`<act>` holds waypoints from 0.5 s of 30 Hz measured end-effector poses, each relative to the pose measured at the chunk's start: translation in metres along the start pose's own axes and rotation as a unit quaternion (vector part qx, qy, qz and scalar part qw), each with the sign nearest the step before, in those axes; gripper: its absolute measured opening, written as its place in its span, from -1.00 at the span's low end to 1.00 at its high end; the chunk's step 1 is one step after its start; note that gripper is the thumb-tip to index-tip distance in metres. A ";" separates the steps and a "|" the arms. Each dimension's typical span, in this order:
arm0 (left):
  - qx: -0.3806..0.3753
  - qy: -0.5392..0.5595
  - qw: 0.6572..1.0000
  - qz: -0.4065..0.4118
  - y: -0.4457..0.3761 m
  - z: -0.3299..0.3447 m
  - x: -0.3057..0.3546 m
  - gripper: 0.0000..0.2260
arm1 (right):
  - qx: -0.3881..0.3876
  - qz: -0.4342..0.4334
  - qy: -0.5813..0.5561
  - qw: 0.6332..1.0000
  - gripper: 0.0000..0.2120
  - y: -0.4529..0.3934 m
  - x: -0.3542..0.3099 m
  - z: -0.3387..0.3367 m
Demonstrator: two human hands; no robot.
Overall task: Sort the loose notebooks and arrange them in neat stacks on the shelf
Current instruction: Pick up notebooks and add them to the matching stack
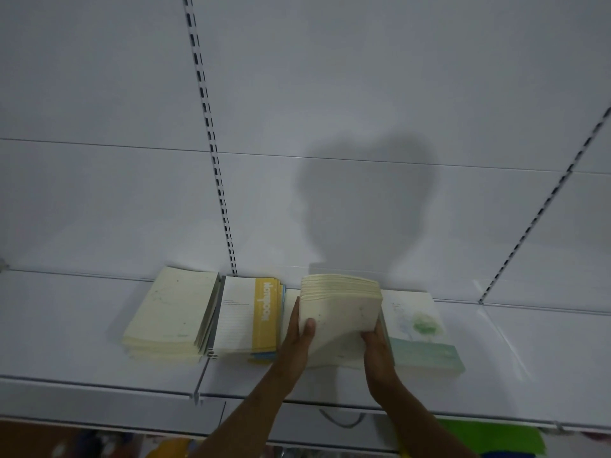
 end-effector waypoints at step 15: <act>0.044 0.016 0.999 0.001 -0.007 -0.029 0.009 -0.68 | 0.029 0.020 0.179 0.983 -0.72 -0.004 -0.009 -0.008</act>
Point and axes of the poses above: each hand's wrist, its own y-axis away from the middle knuckle, its own z-axis out of the palm, x = y × z, the point moved 6 cm from there along -y, towards the middle knuckle, and after that the axes turned 12 degrees about -x, right-handed, at the moved point
